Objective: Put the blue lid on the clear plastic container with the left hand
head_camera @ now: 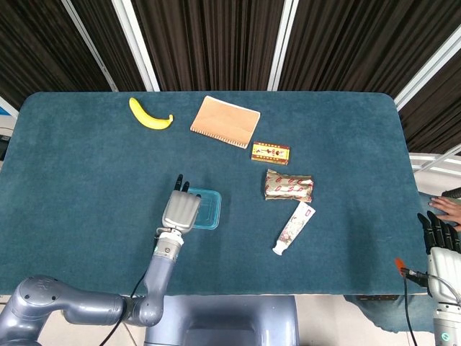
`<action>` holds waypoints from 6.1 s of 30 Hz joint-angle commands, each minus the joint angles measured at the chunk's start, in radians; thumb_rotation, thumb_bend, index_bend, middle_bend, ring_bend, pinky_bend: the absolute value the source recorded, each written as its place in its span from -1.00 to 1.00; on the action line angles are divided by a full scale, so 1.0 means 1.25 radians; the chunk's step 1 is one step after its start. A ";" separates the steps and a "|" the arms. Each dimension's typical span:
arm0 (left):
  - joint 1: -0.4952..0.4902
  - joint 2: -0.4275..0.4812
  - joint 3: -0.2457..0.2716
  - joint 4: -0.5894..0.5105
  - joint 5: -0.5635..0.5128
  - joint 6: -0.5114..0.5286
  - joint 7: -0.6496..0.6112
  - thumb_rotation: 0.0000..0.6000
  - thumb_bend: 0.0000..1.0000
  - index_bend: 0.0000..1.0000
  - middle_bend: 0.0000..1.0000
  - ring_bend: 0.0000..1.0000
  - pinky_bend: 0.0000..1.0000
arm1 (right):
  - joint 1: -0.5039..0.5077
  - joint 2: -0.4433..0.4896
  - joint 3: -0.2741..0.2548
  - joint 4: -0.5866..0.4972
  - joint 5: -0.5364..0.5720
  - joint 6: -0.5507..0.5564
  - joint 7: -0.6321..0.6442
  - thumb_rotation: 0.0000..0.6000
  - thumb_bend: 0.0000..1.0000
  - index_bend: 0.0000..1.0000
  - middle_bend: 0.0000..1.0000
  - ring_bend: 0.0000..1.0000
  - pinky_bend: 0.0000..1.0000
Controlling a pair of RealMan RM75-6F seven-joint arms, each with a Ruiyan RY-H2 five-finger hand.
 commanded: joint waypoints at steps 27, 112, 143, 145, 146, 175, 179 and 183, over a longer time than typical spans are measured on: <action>0.000 0.034 -0.012 0.009 0.004 -0.124 -0.029 1.00 -0.03 0.22 0.04 -0.70 -0.90 | -0.001 0.000 -0.001 -0.003 0.003 -0.001 -0.001 1.00 -0.46 -0.90 -1.00 -1.00 -1.00; -0.097 0.008 -0.044 0.229 0.156 -0.254 -0.170 1.00 -0.03 0.34 -0.02 -0.72 -0.92 | 0.000 0.000 0.003 -0.009 0.023 -0.010 -0.003 1.00 -0.46 -0.90 -1.00 -1.00 -1.00; -0.084 -0.002 -0.034 0.238 0.181 -0.255 -0.171 1.00 -0.02 0.31 0.13 -0.67 -0.92 | 0.000 0.001 0.001 -0.010 0.021 -0.011 -0.003 1.00 -0.46 -0.90 -1.00 -1.00 -1.00; -0.083 -0.004 -0.033 0.240 0.181 -0.255 -0.171 1.00 -0.02 0.31 0.13 -0.67 -0.92 | 0.000 0.001 0.001 -0.011 0.021 -0.012 -0.003 1.00 -0.46 -0.90 -1.00 -1.00 -1.00; -0.083 -0.005 -0.032 0.242 0.182 -0.255 -0.170 1.00 -0.02 0.31 0.13 -0.67 -0.92 | 0.000 0.002 0.001 -0.010 0.021 -0.012 -0.003 1.00 -0.46 -0.90 -1.00 -1.00 -1.00; -0.063 -0.023 -0.023 0.272 0.188 -0.269 -0.171 1.00 -0.02 0.31 0.13 -0.67 -0.92 | 0.000 0.001 0.001 -0.010 0.018 -0.009 -0.002 1.00 -0.46 -0.90 -1.00 -1.00 -1.00; -0.060 -0.002 -0.035 0.240 0.205 -0.240 -0.171 1.00 -0.02 0.30 0.13 -0.67 -0.92 | 0.000 0.001 0.001 -0.010 0.018 -0.008 -0.003 1.00 -0.46 -0.90 -1.00 -1.00 -1.00; -0.051 0.029 -0.045 0.201 0.216 -0.211 -0.170 1.00 -0.02 0.30 0.13 -0.67 -0.92 | 0.000 0.000 0.001 -0.009 0.018 -0.009 -0.003 1.00 -0.46 -0.90 -1.00 -1.00 -1.00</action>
